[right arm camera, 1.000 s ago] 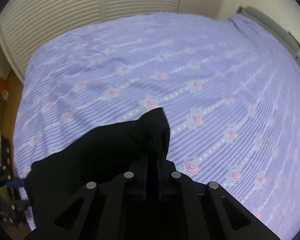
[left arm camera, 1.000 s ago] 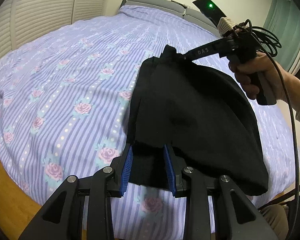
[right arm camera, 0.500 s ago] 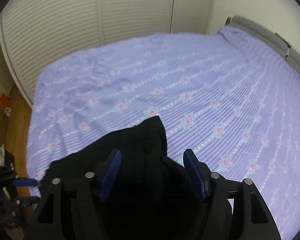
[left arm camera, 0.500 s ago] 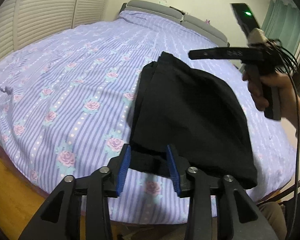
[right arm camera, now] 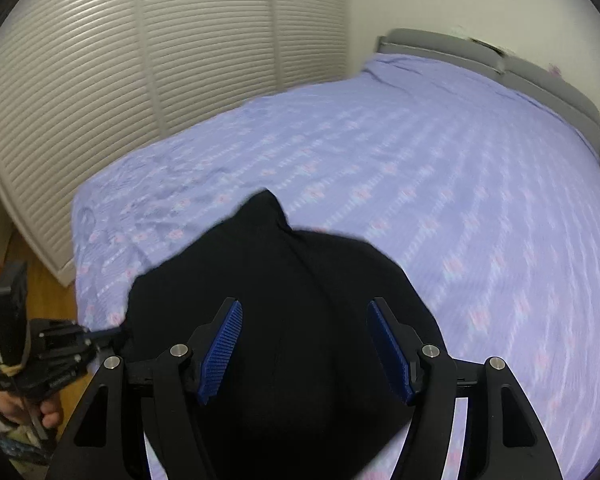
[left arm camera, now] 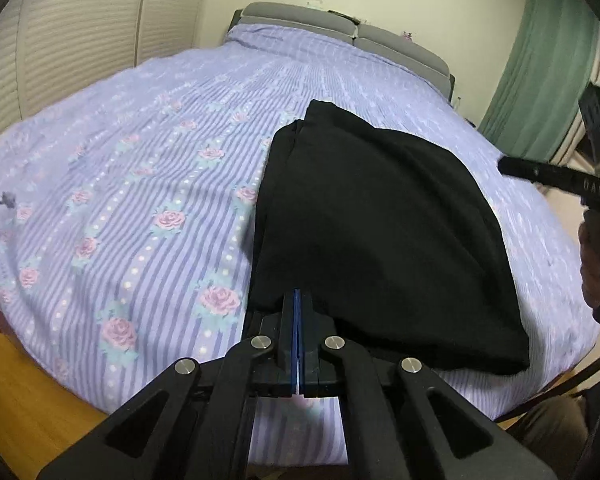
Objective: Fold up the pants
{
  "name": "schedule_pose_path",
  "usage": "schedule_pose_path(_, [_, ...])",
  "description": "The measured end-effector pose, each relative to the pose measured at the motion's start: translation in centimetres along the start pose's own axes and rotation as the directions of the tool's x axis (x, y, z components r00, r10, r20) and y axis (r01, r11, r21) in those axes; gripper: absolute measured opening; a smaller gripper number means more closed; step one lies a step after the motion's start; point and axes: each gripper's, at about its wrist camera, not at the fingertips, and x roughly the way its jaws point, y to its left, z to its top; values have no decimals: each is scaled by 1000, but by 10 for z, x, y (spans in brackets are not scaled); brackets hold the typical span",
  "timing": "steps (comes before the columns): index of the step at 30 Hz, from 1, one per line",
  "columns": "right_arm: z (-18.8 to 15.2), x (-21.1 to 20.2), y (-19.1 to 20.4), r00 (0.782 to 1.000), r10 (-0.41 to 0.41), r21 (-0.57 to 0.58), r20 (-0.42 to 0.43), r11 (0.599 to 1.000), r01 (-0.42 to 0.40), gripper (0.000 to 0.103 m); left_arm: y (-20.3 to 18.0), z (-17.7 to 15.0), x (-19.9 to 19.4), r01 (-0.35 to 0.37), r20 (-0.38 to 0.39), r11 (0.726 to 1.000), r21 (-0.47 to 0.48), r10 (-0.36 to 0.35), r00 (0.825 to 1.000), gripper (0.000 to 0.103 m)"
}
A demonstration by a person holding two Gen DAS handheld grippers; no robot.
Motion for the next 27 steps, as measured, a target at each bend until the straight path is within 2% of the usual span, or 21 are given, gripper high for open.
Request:
schedule_pose_path(4, [-34, -13, -11, 1000, -16, 86, -6, 996, 16, 66, 5, -11, -4, -29, -14, 1000, 10, 29, 999, 2])
schedule_pose_path(6, [-47, -18, -13, 1000, -24, 121, -2, 992, 24, 66, 9, -12, -7, -13, -14, 1000, 0, 12, 1000, 2])
schedule_pose_path(8, [-56, -21, -11, 1000, -26, 152, -3, 988, 26, 66, 9, -7, -11, -17, -8, 1000, 16, 17, 1000, 11])
schedule_pose_path(9, [-61, -23, -9, 1000, -30, 168, -2, 985, 30, 66, 9, -3, -14, -20, 8, 999, 28, 20, 1000, 33])
schedule_pose_path(10, [-65, -26, -7, 999, -37, 185, 2, 982, 36, 69, 9, 2, -18, -22, 33, 999, 39, 21, 999, 64])
schedule_pose_path(12, [-74, -32, -5, 999, -45, 222, 25, 974, 38, 78, 8, 17, -24, -26, 85, 998, 62, 21, 996, 86])
schedule_pose_path(16, [-89, -39, -9, 996, -58, 343, 65, 939, 32, 81, 9, 49, -9, 21, 64, 995, 102, -28, 998, 86])
schedule_pose_path(21, [-111, -37, -18, 993, -63, 504, 99, 864, 4, 81, 3, 68, 16, 75, -18, 988, 138, -73, 997, 86])
schedule_pose_path(24, [-122, -28, -19, 994, -44, 555, 96, 831, -16, 81, 4, 70, 31, 98, -63, 989, 111, -92, 994, 86])
schedule_pose_path(27, [-131, -18, -20, 996, -32, 586, 84, 810, -23, 81, 8, 68, 43, 150, -110, 987, 60, -143, 984, 86])
